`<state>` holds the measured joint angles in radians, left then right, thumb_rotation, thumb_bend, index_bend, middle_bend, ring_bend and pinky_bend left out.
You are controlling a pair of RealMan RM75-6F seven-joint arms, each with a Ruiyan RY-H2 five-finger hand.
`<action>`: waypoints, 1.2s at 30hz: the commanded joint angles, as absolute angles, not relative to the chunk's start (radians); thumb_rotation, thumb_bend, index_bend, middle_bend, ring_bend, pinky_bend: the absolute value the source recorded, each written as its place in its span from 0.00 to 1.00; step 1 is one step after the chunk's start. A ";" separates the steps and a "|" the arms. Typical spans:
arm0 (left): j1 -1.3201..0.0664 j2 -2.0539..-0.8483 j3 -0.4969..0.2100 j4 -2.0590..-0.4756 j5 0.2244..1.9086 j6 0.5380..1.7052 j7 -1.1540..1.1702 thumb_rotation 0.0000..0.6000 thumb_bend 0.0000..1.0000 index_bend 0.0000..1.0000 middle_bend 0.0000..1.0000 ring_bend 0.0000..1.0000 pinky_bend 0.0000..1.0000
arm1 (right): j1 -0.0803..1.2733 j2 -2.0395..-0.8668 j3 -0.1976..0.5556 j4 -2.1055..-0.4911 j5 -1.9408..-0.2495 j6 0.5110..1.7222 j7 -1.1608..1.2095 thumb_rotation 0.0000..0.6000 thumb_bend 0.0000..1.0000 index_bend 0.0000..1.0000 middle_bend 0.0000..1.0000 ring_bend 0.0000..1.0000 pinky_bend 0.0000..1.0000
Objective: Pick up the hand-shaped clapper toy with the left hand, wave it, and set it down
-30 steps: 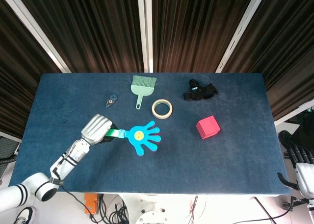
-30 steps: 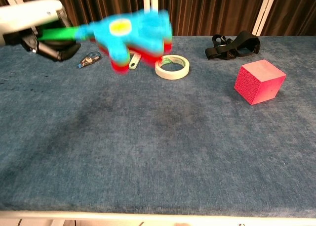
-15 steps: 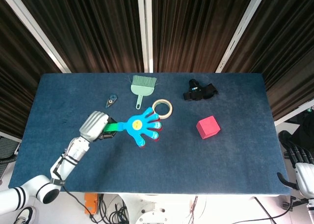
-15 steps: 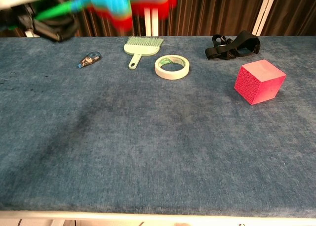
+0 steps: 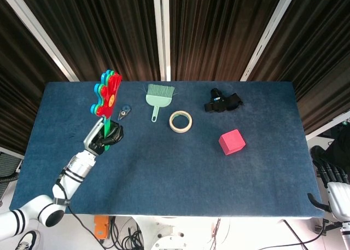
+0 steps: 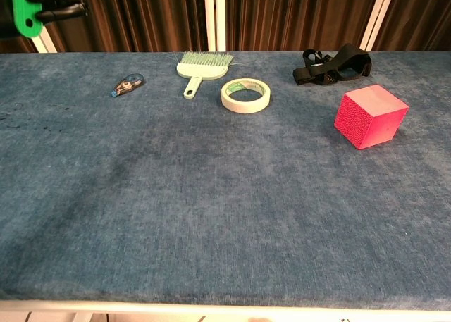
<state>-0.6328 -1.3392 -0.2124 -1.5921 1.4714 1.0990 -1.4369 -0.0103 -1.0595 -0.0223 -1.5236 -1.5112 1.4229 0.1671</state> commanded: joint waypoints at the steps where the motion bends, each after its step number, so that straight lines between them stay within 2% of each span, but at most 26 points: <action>1: -0.674 -1.438 -0.039 -1.334 1.743 1.029 -0.009 1.00 0.64 1.00 1.00 1.00 1.00 | -0.010 -1.061 -0.022 -1.520 -1.508 1.420 0.170 1.00 0.21 0.00 0.00 0.00 0.00; 7: -0.688 -1.452 -0.015 -1.326 1.694 0.933 0.171 1.00 0.64 1.00 1.00 1.00 1.00 | -0.010 -1.064 -0.022 -1.511 -1.507 1.418 0.179 1.00 0.21 0.00 0.00 0.00 0.00; 13: -0.690 -1.446 -0.018 -1.350 1.669 0.937 0.244 1.00 0.64 1.00 1.00 1.00 1.00 | -0.010 -1.064 -0.021 -1.505 -1.503 1.416 0.186 1.00 0.21 0.00 0.00 0.00 0.00; 17: -0.689 -1.440 -0.034 -1.386 1.637 0.953 0.201 1.00 0.64 1.00 1.00 1.00 1.00 | -0.010 -1.062 -0.020 -1.508 -1.506 1.419 0.186 1.00 0.21 0.00 0.00 0.00 0.00; 20: -0.670 -1.443 -0.065 -1.441 1.572 0.984 0.034 1.00 0.64 1.00 1.00 1.00 1.00 | -0.010 -1.061 -0.020 -1.509 -1.505 1.419 0.185 1.00 0.21 0.00 0.00 0.00 0.00; 24: -0.641 -1.437 -0.138 -1.549 1.472 1.030 -0.305 1.00 0.64 1.00 1.00 1.00 1.00 | -0.009 -1.061 -0.019 -1.508 -1.501 1.416 0.187 1.00 0.21 0.00 0.00 0.00 0.00; 27: -0.611 -1.440 -0.212 -1.644 1.385 1.069 -0.567 1.00 0.64 1.00 1.00 1.00 1.00 | -0.008 -1.062 -0.019 -1.507 -1.501 1.413 0.188 1.00 0.21 0.00 0.00 0.00 0.00; 31: -0.554 -1.449 -0.364 -1.788 1.155 1.082 -0.931 1.00 0.64 1.00 1.00 1.00 1.00 | -0.007 -1.063 -0.020 -1.507 -1.502 1.410 0.188 1.00 0.21 0.00 0.00 0.00 0.00; 33: -0.543 -1.443 -0.400 -1.813 1.084 1.071 -0.976 1.00 0.64 1.00 1.00 1.00 1.00 | -0.007 -1.063 -0.020 -1.506 -1.502 1.411 0.189 1.00 0.21 0.00 0.00 0.00 0.00; 36: -0.536 -1.440 -0.402 -1.822 1.057 1.064 -0.949 1.00 0.64 1.00 1.00 1.00 1.00 | -0.008 -1.062 -0.019 -1.504 -1.498 1.412 0.190 1.00 0.21 0.00 0.00 0.00 0.00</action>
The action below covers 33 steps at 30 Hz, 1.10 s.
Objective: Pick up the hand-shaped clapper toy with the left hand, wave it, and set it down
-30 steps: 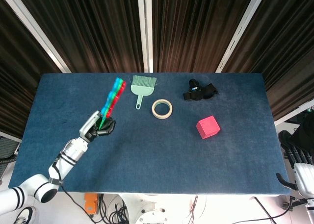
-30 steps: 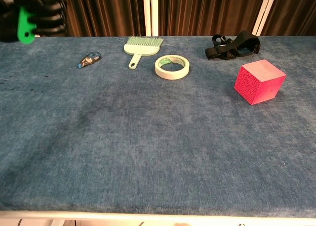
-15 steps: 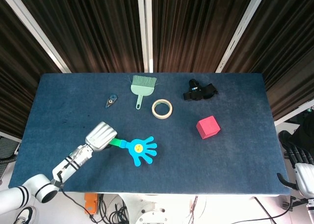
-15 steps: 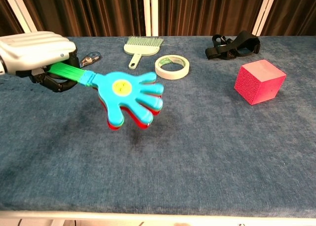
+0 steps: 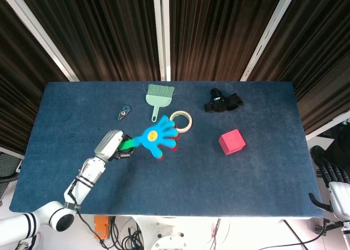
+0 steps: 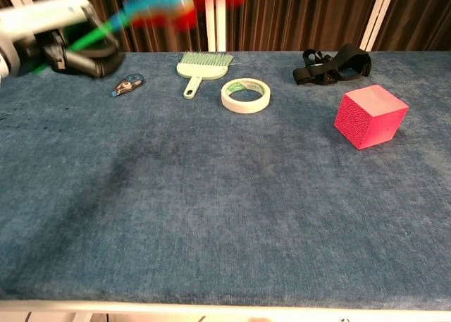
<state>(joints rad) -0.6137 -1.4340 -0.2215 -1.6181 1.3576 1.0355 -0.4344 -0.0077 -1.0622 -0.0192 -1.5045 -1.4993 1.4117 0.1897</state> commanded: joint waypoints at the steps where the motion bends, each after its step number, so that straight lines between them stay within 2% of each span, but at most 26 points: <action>1: -0.534 -1.440 -0.398 -1.824 1.059 1.056 -0.945 1.00 0.64 1.00 1.00 1.00 1.00 | -0.008 -1.062 -0.018 -1.504 -1.497 1.411 0.191 1.00 0.21 0.00 0.00 0.00 0.00; 4: -0.538 -1.444 -0.385 -1.807 1.084 1.036 -0.928 1.00 0.64 1.00 1.00 1.00 1.00 | -0.008 -1.063 -0.019 -1.504 -1.500 1.411 0.190 1.00 0.21 0.00 0.00 0.00 0.00; 8: -0.552 -1.449 -0.330 -1.757 1.211 1.023 -0.855 1.00 0.64 1.00 1.00 1.00 1.00 | -0.009 -1.065 -0.020 -1.503 -1.498 1.411 0.189 1.00 0.21 0.00 0.00 0.00 0.00; 13: -0.586 -1.505 -0.187 -1.557 1.552 1.161 -0.427 1.00 0.65 1.00 1.00 1.00 1.00 | -0.009 -1.065 -0.019 -1.501 -1.496 1.409 0.191 1.00 0.21 0.00 0.00 0.00 0.00; 16: -0.622 -1.509 -0.112 -1.459 1.669 1.125 -0.160 1.00 0.65 1.00 1.00 1.00 1.00 | -0.008 -1.067 -0.021 -1.499 -1.498 1.407 0.193 1.00 0.21 0.00 0.00 0.00 0.00; 19: -0.644 -1.499 -0.081 -1.437 1.658 1.030 0.117 1.00 0.64 1.00 1.00 1.00 1.00 | -0.009 -1.068 -0.022 -1.497 -1.501 1.409 0.197 1.00 0.21 0.00 0.00 0.00 0.00; 22: -0.642 -1.514 -0.074 -1.428 1.624 0.995 0.314 1.00 0.64 1.00 1.00 1.00 1.00 | -0.011 -1.068 -0.021 -1.492 -1.498 1.412 0.203 1.00 0.21 0.00 0.00 0.00 0.00; 26: -0.637 -1.515 -0.086 -1.473 1.537 0.959 0.346 1.00 0.64 1.00 1.00 1.00 1.00 | -0.013 -1.067 -0.019 -1.484 -1.493 1.414 0.211 1.00 0.21 0.00 0.00 0.00 0.00; 33: -0.654 -1.545 -0.128 -1.519 1.453 0.948 0.250 1.00 0.64 1.00 1.00 1.00 1.00 | -0.007 -1.074 -0.019 -1.482 -1.495 1.401 0.209 1.00 0.21 0.00 0.00 0.00 0.00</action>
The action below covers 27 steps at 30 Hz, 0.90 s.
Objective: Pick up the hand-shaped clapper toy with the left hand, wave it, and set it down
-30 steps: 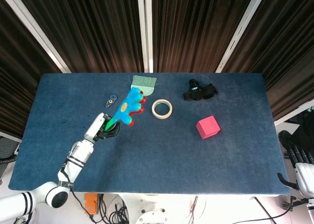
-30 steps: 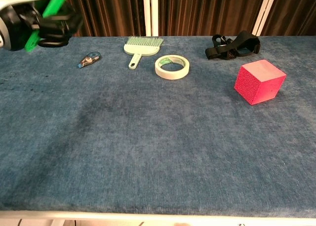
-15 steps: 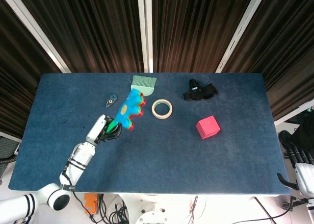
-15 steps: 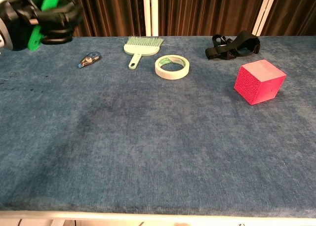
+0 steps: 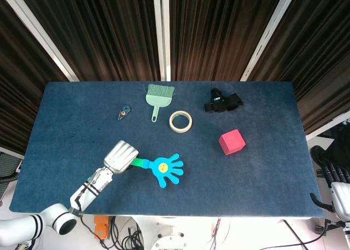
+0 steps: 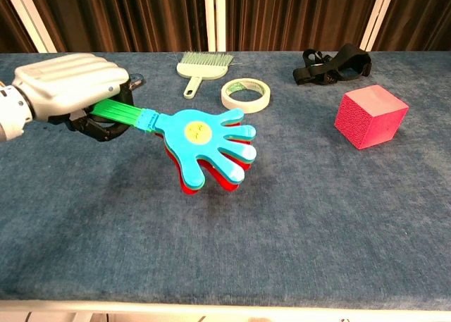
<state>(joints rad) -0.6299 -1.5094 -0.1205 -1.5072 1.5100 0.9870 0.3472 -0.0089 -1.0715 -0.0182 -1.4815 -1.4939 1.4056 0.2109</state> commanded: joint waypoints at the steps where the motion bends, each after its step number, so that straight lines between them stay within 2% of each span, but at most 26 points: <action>1: -0.659 -1.554 -0.132 -1.517 1.447 0.947 0.245 1.00 0.64 1.00 1.00 1.00 1.00 | -0.006 -1.075 -0.020 -1.483 -1.495 1.399 0.208 1.00 0.21 0.00 0.00 0.00 0.00; 5: -0.673 -1.611 -0.144 -1.487 1.433 0.960 0.233 1.00 0.63 1.00 1.00 1.00 1.00 | -0.007 -1.075 -0.020 -1.483 -1.494 1.400 0.207 1.00 0.22 0.00 0.00 0.00 0.00; 8: -0.675 -1.659 -0.140 -1.448 1.440 0.985 0.223 1.00 0.51 1.00 1.00 1.00 1.00 | -0.009 -1.071 -0.018 -1.479 -1.490 1.404 0.214 1.00 0.22 0.00 0.00 0.00 0.00; 9: -0.678 -1.663 -0.137 -1.445 1.434 0.976 0.222 0.97 0.45 0.98 1.00 0.98 0.99 | -0.010 -1.070 -0.017 -1.477 -1.489 1.404 0.217 1.00 0.22 0.00 0.00 0.00 0.00; 10: -0.685 -1.661 -0.136 -1.447 1.418 0.957 0.230 0.89 0.40 0.91 0.95 0.92 0.94 | -0.010 -1.068 -0.017 -1.476 -1.489 1.404 0.220 1.00 0.22 0.00 0.00 0.00 0.00; 12: -0.694 -1.657 -0.140 -1.453 1.396 0.940 0.259 0.72 0.30 0.66 0.77 0.72 0.76 | -0.011 -1.066 -0.016 -1.474 -1.487 1.405 0.225 1.00 0.22 0.00 0.00 0.00 0.00; 13: -0.697 -1.655 -0.142 -1.453 1.391 0.944 0.282 0.64 0.26 0.51 0.64 0.59 0.62 | -0.012 -1.064 -0.015 -1.475 -1.488 1.407 0.229 1.00 0.22 0.00 0.00 0.00 0.00; 15: -0.697 -1.650 -0.145 -1.452 1.389 0.958 0.306 0.49 0.18 0.20 0.33 0.24 0.23 | -0.013 -1.062 -0.014 -1.475 -1.490 1.413 0.234 1.00 0.22 0.00 0.00 0.00 0.00; 17: -0.692 -1.638 -0.152 -1.464 1.389 0.982 0.299 0.45 0.13 0.04 0.10 0.05 0.04 | -0.014 -1.062 -0.013 -1.473 -1.489 1.415 0.237 1.00 0.22 0.00 0.00 0.00 0.00; 18: -0.687 -1.635 -0.155 -1.466 1.399 1.002 0.286 0.44 0.11 0.01 0.03 0.01 0.00 | -0.013 -1.063 -0.012 -1.473 -1.488 1.414 0.237 1.00 0.22 0.00 0.00 0.00 0.00; 19: -0.683 -1.630 -0.156 -1.466 1.414 1.022 0.274 0.43 0.10 0.00 0.00 0.00 0.00 | -0.013 -1.064 -0.012 -1.474 -1.487 1.412 0.237 1.00 0.22 0.00 0.00 0.00 0.00; 23: -0.658 -1.570 -0.143 -1.489 1.451 1.083 0.267 0.46 0.07 0.00 0.00 0.00 0.00 | -0.008 -1.065 -0.012 -1.486 -1.491 1.409 0.223 1.00 0.22 0.00 0.00 0.00 0.00; 27: -0.603 -1.474 -0.120 -1.542 1.452 1.148 0.313 0.73 0.06 0.00 0.00 0.00 0.00 | -0.011 -1.061 -0.010 -1.502 -1.498 1.424 0.208 1.00 0.22 0.00 0.00 0.00 0.00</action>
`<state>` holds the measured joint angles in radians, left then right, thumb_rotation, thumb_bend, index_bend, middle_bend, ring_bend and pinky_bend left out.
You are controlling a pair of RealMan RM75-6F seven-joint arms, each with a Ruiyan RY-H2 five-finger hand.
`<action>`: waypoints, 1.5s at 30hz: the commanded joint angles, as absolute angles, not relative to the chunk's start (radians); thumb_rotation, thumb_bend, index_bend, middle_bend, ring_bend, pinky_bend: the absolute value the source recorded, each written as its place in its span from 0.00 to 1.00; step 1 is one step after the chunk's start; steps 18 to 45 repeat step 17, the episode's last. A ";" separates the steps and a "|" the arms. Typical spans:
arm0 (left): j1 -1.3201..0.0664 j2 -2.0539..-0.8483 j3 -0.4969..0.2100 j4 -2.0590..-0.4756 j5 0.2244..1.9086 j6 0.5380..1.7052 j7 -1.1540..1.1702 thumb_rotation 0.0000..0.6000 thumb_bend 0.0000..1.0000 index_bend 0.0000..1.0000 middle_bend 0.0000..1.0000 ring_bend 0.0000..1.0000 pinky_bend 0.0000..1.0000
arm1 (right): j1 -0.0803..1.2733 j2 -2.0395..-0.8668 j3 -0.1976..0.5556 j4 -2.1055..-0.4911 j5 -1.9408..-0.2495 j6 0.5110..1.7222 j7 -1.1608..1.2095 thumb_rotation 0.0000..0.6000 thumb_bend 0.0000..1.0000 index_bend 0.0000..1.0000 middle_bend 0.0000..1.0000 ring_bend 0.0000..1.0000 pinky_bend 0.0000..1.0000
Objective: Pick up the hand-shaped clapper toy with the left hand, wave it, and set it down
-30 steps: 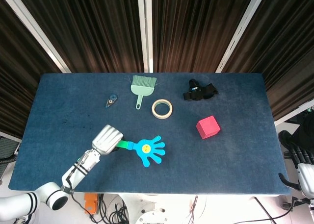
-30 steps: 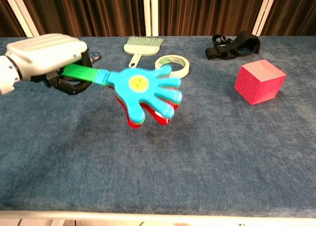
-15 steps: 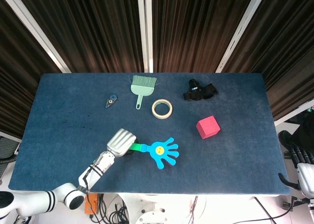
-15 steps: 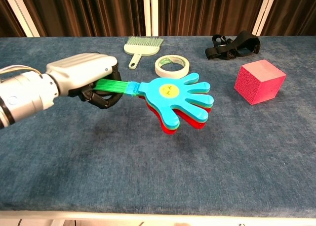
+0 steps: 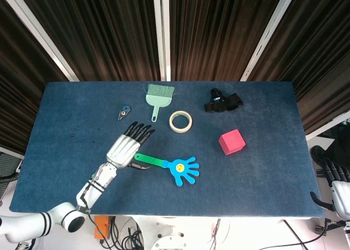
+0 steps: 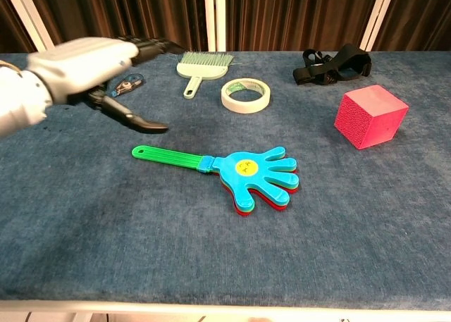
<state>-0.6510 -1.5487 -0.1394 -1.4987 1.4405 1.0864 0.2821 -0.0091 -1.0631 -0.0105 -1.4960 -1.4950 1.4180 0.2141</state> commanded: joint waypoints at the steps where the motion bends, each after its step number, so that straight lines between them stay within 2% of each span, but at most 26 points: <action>1: -0.579 -1.448 -0.111 -1.547 1.460 1.182 0.313 0.76 0.06 0.00 0.00 0.00 0.00 | -0.012 -1.060 -0.010 -1.506 -1.502 1.430 0.203 1.00 0.22 0.00 0.00 0.00 0.00; 5: -0.486 -1.372 -0.066 -1.539 1.501 1.309 0.280 0.71 0.09 0.00 0.00 0.00 0.00 | -0.017 -1.059 -0.010 -1.523 -1.518 1.454 0.190 1.00 0.21 0.00 0.00 0.00 0.00; 11: -0.325 -1.285 0.037 -1.511 1.553 1.473 0.199 0.71 0.13 0.00 0.00 0.00 0.00 | -0.019 -1.076 -0.011 -1.548 -1.555 1.489 0.152 1.00 0.21 0.00 0.00 0.00 0.00; 16: -0.228 -1.259 0.089 -1.475 1.552 1.535 0.125 0.71 0.13 0.00 0.00 0.00 0.00 | -0.008 -1.087 -0.013 -1.575 -1.572 1.485 0.104 1.00 0.21 0.00 0.00 0.00 0.00; 45: -0.217 -1.257 0.093 -1.468 1.553 1.543 0.116 0.71 0.13 0.00 0.00 0.00 0.00 | -0.007 -1.088 -0.014 -1.580 -1.576 1.485 0.096 1.00 0.21 0.00 0.00 0.00 0.00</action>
